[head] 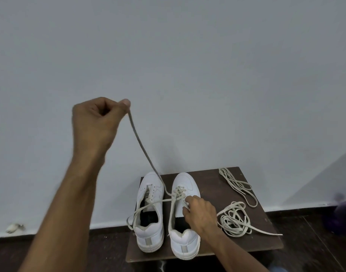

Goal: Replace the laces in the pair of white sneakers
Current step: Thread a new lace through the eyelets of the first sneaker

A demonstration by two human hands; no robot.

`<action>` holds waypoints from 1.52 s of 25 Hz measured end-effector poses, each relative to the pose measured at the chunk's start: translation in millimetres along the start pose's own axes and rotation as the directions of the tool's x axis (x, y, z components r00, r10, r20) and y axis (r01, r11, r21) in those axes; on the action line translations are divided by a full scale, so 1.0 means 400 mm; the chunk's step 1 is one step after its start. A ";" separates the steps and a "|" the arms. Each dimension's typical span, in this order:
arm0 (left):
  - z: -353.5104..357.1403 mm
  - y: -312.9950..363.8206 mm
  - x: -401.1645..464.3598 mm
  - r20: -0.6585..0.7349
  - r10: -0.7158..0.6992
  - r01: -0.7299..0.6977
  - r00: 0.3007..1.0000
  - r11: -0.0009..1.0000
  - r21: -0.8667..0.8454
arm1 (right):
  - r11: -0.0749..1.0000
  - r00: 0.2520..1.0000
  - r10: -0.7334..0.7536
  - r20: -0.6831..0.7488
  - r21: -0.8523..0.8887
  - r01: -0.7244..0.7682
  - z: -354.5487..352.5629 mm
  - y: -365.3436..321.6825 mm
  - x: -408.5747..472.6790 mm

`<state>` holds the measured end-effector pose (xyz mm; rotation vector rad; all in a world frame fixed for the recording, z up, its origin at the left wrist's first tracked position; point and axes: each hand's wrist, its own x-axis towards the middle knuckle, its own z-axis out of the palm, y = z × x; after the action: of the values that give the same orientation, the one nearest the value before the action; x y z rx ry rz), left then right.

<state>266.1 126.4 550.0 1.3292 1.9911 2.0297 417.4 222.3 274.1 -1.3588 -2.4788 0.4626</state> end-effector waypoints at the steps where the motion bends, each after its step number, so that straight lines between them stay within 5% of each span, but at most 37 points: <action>1: 0.021 -0.025 0.000 0.018 -0.067 0.069 0.998 0.991 -0.119 | 1.000 1.000 0.009 0.000 0.018 -0.009 0.000 0.001 0.002; 3: 0.076 -0.083 0.003 0.147 -0.338 0.366 0.930 0.804 -0.468 | 0.994 0.998 0.063 0.015 0.092 -0.064 -0.002 0.011 0.006; 5: 0.139 -0.160 -0.023 0.327 -0.574 0.648 0.751 0.541 -0.537 | 0.964 0.989 0.144 0.042 0.221 -0.150 -0.003 0.029 0.014; 7: 0.195 -0.263 -0.087 0.424 -0.659 0.783 0.621 0.540 -0.309 | 0.922 0.980 0.184 0.078 0.333 -0.200 0.000 0.048 0.021; 10: 0.253 -0.393 -0.219 0.502 -0.683 0.745 0.530 0.658 0.110 | 0.887 0.973 0.202 0.113 0.400 -0.231 0.004 0.062 0.026; 16: 0.281 -0.476 -0.312 0.444 -0.641 0.537 0.626 0.767 0.350 | 0.820 0.960 0.232 0.155 0.500 -0.279 0.016 0.071 0.031; 22: 0.303 -0.472 -0.334 0.452 -0.440 0.015 0.776 0.729 0.685 | 0.757 0.947 0.242 0.210 0.570 -0.320 0.021 0.081 0.041; 38: 0.331 -0.490 -0.355 0.449 -0.393 -0.132 0.803 0.617 0.776 | 0.714 0.960 0.189 0.208 0.642 -0.280 0.031 0.095 0.035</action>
<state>324.9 196.3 289.6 1.5327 2.5621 0.4381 434.3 251.9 248.5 -1.3366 -1.8907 1.3846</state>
